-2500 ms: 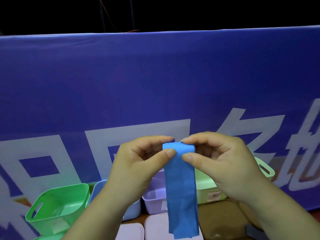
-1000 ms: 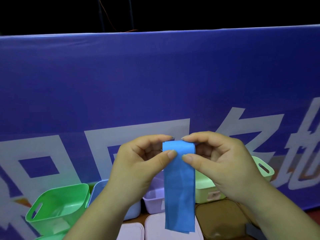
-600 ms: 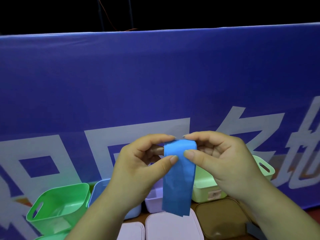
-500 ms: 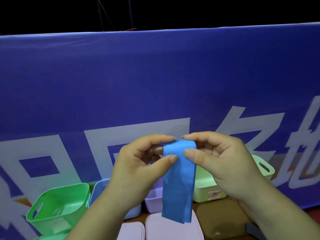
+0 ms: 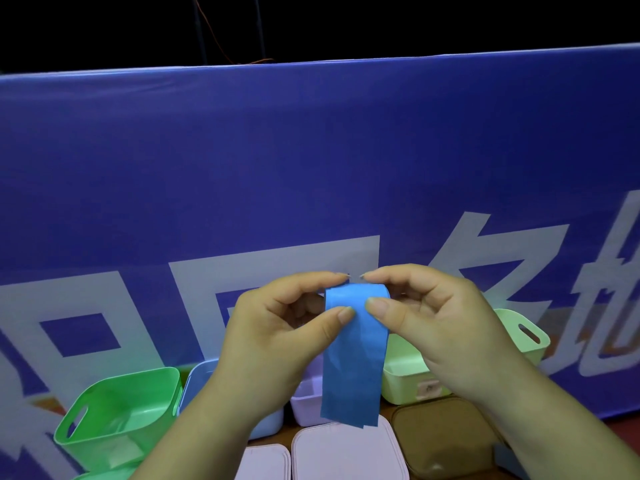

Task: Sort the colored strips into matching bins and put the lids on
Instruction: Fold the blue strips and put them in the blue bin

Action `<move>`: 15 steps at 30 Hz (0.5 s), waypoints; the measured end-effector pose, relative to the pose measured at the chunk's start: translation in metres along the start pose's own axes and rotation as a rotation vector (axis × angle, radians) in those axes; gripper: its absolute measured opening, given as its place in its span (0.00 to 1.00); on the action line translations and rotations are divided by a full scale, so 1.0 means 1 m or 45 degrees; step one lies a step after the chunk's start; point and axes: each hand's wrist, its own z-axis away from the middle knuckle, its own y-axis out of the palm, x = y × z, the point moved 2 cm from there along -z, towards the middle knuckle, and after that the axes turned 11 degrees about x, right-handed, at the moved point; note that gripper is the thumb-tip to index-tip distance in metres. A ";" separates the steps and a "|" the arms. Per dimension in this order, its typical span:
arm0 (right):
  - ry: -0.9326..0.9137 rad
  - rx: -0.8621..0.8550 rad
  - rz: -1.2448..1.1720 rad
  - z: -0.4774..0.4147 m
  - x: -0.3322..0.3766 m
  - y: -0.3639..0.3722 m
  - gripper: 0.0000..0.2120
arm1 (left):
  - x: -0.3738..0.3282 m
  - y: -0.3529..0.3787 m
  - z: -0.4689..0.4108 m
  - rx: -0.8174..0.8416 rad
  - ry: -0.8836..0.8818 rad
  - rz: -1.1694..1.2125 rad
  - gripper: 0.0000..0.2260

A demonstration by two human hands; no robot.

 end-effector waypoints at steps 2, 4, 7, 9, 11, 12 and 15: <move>-0.014 0.008 0.020 0.001 0.000 0.000 0.16 | 0.000 0.000 0.000 -0.005 -0.015 0.030 0.13; -0.039 0.021 0.012 0.002 0.000 0.000 0.16 | -0.001 0.001 0.000 -0.015 -0.025 0.054 0.13; -0.090 0.030 0.045 0.004 0.000 0.001 0.16 | -0.003 0.002 0.000 -0.019 -0.033 0.107 0.13; -0.111 0.018 0.067 0.004 0.000 0.001 0.16 | -0.005 0.003 0.000 -0.017 -0.033 0.130 0.13; -0.128 0.012 0.092 0.005 0.001 0.001 0.16 | -0.006 0.004 0.001 -0.014 -0.036 0.149 0.13; -0.136 0.009 0.105 0.005 0.002 0.001 0.15 | -0.007 0.004 0.001 -0.015 -0.035 0.152 0.13; -0.148 -0.013 0.142 0.007 0.004 0.001 0.15 | -0.007 0.003 0.002 -0.016 -0.018 0.143 0.14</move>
